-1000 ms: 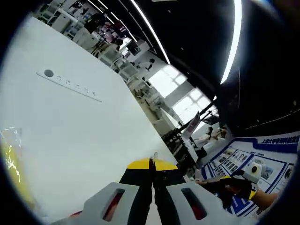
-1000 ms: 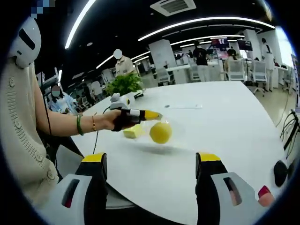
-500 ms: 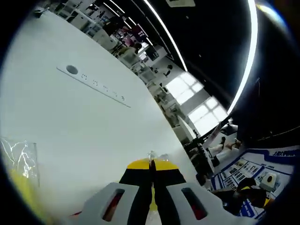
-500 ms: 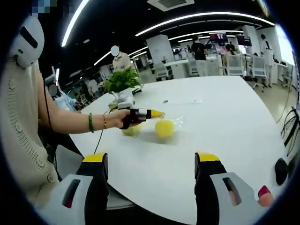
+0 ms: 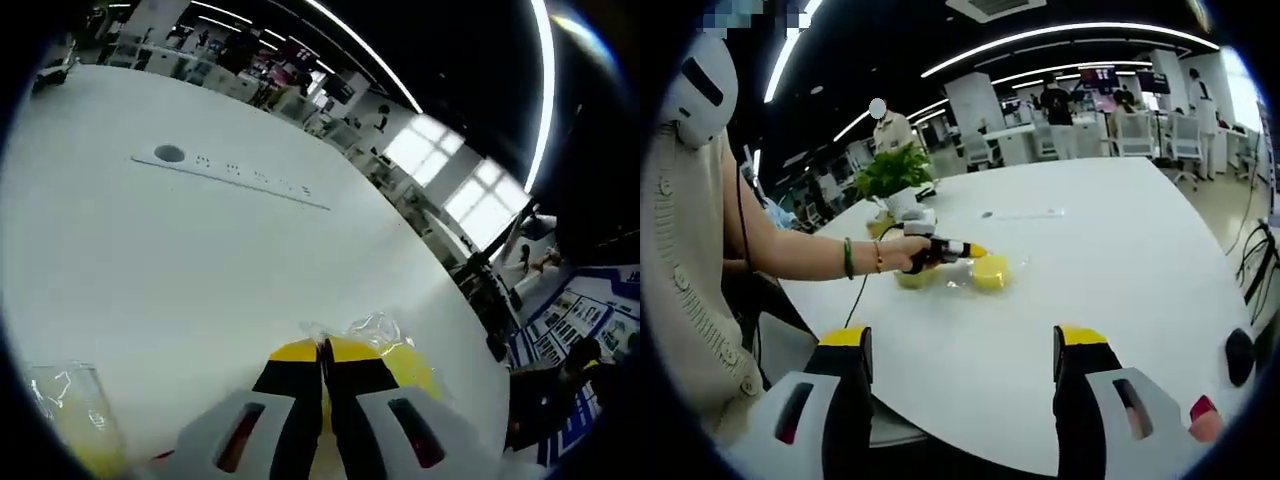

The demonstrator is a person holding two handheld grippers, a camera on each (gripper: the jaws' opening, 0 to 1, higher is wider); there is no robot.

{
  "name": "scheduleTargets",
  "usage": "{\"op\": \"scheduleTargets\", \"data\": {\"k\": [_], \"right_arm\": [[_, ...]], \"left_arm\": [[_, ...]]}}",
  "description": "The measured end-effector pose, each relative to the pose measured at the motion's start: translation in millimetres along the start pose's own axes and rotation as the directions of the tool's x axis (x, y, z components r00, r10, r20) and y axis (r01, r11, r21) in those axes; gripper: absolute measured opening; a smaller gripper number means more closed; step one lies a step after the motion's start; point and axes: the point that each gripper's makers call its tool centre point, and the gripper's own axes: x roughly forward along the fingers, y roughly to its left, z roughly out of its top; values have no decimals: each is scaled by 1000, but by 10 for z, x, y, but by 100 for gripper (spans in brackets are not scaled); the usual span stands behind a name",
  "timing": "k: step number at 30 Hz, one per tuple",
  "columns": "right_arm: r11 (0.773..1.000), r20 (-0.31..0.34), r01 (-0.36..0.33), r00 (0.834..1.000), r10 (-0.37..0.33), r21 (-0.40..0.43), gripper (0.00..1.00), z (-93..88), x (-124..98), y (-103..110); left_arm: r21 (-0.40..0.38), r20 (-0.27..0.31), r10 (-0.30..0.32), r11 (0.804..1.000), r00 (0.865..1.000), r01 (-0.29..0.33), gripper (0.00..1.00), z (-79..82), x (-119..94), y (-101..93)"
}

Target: Compare the silicone blocks by pressing each to a similar depth, holding the contact briefly, and releasing to observe deformation and rebound differences across the visible hardness samples.

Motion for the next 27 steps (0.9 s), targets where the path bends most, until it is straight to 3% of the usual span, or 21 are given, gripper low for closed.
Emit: {"op": "scheduleTargets", "data": {"k": [4, 11, 15, 27], "right_arm": [[1000, -2, -1, 1000, 1, 5, 67, -19, 4, 5], [1000, 8, -15, 1000, 15, -1, 67, 25, 33, 40], [1000, 13, -21, 1000, 21, -7, 66, 44, 39, 47], [997, 31, -61, 998, 62, -44, 66, 144, 25, 226]], "left_arm": [[78, -16, 16, 997, 1000, -15, 0, -6, 19, 8], [117, -28, 47, 992, 998, -44, 6, 19, -2, 26], [231, -43, 87, 970, 995, -75, 21, 43, -56, 62], [373, -73, 138, 922, 988, -101, 26, 73, -460, -34]]}}
